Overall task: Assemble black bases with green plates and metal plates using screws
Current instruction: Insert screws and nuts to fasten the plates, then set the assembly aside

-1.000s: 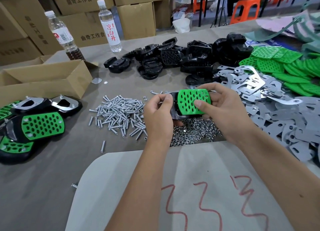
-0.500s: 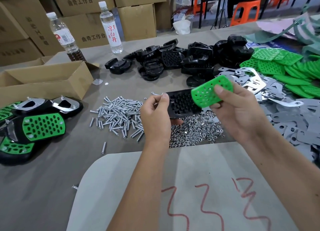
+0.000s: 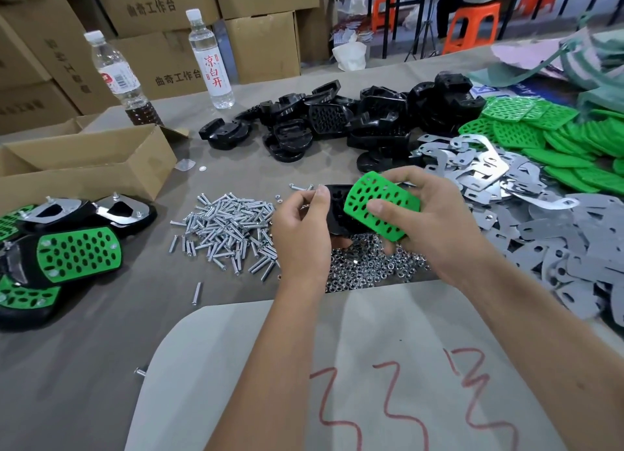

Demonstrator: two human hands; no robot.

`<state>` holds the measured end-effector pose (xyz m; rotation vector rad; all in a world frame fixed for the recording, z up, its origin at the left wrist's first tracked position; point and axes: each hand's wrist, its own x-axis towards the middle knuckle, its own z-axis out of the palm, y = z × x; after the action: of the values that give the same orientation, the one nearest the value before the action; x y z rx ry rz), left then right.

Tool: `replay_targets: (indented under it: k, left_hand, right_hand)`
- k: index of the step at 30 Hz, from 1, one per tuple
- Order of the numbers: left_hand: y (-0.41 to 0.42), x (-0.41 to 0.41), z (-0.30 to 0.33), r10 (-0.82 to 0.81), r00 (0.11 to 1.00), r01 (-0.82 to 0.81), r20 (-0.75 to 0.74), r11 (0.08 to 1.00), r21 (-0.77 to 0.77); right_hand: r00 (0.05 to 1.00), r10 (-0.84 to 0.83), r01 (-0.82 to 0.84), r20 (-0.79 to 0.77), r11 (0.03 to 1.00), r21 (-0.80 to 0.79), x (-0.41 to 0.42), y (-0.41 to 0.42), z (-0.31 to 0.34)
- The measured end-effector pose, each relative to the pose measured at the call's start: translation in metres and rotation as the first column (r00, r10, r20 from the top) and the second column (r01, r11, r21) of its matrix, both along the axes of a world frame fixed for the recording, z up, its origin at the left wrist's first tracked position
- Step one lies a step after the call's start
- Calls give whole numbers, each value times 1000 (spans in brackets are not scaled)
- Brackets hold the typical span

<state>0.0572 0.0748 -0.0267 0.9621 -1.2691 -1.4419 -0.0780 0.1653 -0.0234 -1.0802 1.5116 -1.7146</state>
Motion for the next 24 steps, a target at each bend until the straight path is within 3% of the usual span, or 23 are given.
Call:
replay_targets:
  k: [5,10,19,24]
  left_hand:
    - [2,0,2,-32,999,33,24,999,-15]
    - [5,0,3,-39,999,39,27,999,-16]
    - [7,-1,4,-116,993,116,0,993,7]
    - [7,-1,2,-87,996,87,-8,996,5]
  right_hand:
    - [999,-3,1,-39,999,-42,5,-1,-2]
    - [954,-180,181,-242,983,-20,8,-4,-6]
    - [924,-314,325,-217,946,17,6,-7,-12]
    - [889,-354,374,-291,927,13,12,-6,-9]
